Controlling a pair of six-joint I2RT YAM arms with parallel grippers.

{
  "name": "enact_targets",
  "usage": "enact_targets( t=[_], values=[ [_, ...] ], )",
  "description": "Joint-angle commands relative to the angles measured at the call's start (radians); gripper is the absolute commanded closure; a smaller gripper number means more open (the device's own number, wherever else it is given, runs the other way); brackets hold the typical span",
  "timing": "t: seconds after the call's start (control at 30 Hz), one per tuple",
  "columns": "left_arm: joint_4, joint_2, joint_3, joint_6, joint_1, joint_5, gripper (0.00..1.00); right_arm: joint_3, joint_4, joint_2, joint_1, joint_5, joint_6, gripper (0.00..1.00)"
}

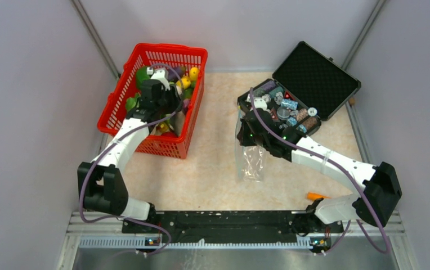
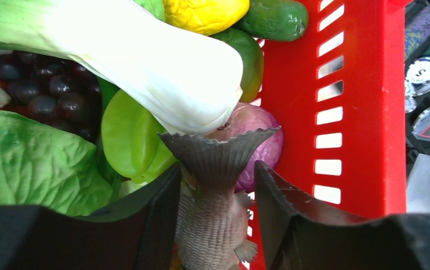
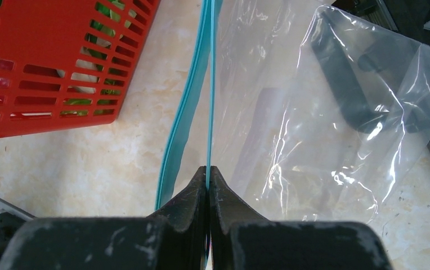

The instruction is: Place the food in the zip-top bag and seal the zipper

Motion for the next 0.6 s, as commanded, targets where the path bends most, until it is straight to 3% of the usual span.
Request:
enact_targets(
  t=[0.0, 0.43, 0.57],
  values=[
    [0.059, -0.02, -0.017, 0.03, 0.005, -0.02, 0.54, 0.022, 0.032, -0.001, -0.009, -0.009, -0.007, 1.0],
    [0.067, -0.063, -0.042, 0.073, 0.005, 0.022, 0.87, 0.018, 0.039, -0.003, -0.009, -0.022, -0.007, 1.0],
    [0.06, -0.14, -0.045, 0.075, 0.005, 0.024, 0.91, 0.007, 0.045, -0.011, -0.009, -0.017, 0.0, 1.0]
  ],
)
